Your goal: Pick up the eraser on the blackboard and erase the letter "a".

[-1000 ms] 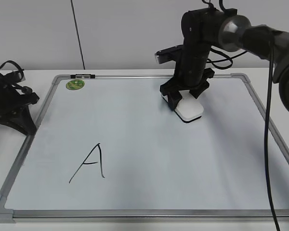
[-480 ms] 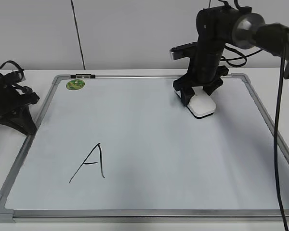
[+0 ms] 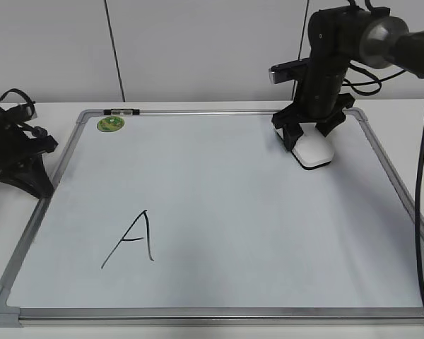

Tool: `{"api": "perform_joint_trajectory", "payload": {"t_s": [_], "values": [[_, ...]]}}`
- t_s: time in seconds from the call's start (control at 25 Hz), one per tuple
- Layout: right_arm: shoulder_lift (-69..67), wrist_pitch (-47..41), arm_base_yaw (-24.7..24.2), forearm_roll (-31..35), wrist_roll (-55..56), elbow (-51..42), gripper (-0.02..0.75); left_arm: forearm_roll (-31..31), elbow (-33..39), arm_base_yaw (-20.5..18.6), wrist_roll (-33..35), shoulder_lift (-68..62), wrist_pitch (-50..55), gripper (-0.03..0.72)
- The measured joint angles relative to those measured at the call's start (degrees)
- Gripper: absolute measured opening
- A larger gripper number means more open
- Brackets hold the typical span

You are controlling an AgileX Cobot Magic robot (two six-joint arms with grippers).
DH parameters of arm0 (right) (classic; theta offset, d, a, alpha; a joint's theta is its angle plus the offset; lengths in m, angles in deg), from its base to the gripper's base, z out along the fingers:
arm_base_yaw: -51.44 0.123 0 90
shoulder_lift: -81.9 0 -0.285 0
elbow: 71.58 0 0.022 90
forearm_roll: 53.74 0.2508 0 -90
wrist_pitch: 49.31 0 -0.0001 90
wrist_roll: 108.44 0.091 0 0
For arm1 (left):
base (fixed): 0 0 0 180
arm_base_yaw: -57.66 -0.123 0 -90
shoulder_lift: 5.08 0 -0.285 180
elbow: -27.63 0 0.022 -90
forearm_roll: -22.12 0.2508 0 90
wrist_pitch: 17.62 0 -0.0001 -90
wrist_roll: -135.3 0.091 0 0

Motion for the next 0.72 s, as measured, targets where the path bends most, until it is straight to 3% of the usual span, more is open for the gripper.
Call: {"api": "perform_joint_trajectory", "payload": {"t_s": [0.48, 0.72], "values": [[14.0, -0.9, -0.9, -0.5, 0.0, -1.5, 0.533, 0.2, 0.0, 0.0, 0.0, 0.0, 0.0, 0.029], [22.4, -1.1, -1.5, 0.9, 0.0, -12.1, 0.533, 0.2, 0.0, 0.0, 0.0, 0.0, -0.1, 0.029]]}}
